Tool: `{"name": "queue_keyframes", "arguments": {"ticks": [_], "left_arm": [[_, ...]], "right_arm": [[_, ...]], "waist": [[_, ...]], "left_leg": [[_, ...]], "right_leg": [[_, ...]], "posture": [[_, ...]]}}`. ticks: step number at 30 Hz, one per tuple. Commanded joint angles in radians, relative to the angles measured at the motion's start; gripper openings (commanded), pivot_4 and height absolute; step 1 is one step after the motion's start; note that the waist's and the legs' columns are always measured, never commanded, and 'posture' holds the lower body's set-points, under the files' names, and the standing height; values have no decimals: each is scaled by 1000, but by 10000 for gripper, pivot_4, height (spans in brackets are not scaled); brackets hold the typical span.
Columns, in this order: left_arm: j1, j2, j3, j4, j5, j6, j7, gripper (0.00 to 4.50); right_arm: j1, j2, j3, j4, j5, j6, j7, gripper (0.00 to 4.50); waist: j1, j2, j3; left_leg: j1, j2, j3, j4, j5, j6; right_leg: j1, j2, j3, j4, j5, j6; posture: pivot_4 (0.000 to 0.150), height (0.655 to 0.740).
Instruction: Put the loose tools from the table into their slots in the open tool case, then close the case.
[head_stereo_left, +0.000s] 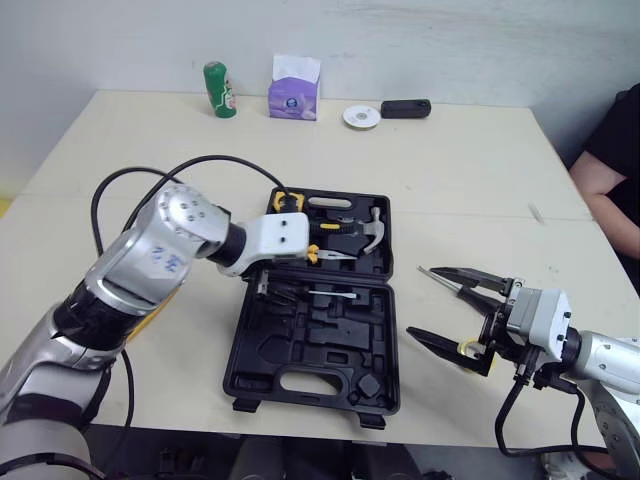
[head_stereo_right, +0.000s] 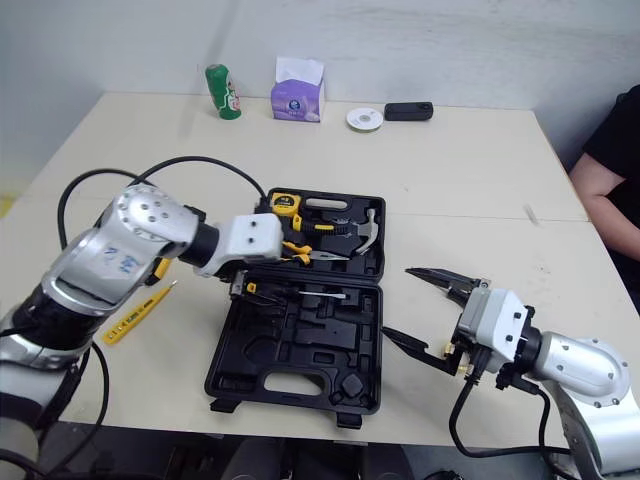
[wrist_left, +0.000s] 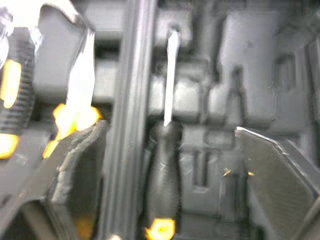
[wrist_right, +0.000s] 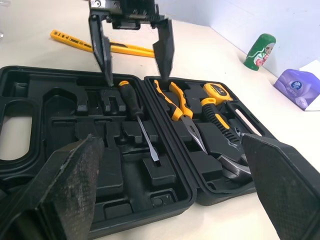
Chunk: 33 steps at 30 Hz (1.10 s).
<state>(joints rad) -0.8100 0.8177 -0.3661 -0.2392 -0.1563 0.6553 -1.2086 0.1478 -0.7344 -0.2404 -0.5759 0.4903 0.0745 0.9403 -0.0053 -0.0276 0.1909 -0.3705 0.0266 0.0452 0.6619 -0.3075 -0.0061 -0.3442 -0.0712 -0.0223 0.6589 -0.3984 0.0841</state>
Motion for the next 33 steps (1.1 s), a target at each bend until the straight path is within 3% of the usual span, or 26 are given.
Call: {"name": "queue_keyframes", "arguments": {"ticks": [1,4,10,21,33], "left_arm": [[73,-52,177,55,-144,-165,-47,41077],[119,-128,292,144,-234,-195,-14,31336],[214,-194,326,295,-217,-339,-1,1712],[270,-307,255,375,-138,-409,85,773],[296,-301,153,427,-17,-382,139,773]], "right_arm": [[8,9,-8,1,-1,-25,3,45000],[10,12,-7,11,-4,-36,4,45000],[27,22,-7,35,-16,-73,14,45000],[28,35,-1,67,-34,-108,12,45000],[21,31,-4,67,-36,-100,3,45000]], "waist": [[2,0,0],[3,0,0],[0,0,0],[0,0,0],[2,1,-1]], "left_leg": [[0,0,0,0,0,0],[0,0,-1,0,0,0],[0,-1,-1,0,0,0],[0,-1,-2,0,0,1],[2,-1,-2,0,0,1]], "right_leg": [[0,0,0,0,0,0],[0,-1,-1,0,0,0],[1,-1,-3,-1,0,0],[2,-1,-3,-1,1,1],[3,-2,-3,-1,1,1]], "posture": [[1500,7400],[1500,7400],[1500,7400],[1500,7400],[1500,7400]]}}
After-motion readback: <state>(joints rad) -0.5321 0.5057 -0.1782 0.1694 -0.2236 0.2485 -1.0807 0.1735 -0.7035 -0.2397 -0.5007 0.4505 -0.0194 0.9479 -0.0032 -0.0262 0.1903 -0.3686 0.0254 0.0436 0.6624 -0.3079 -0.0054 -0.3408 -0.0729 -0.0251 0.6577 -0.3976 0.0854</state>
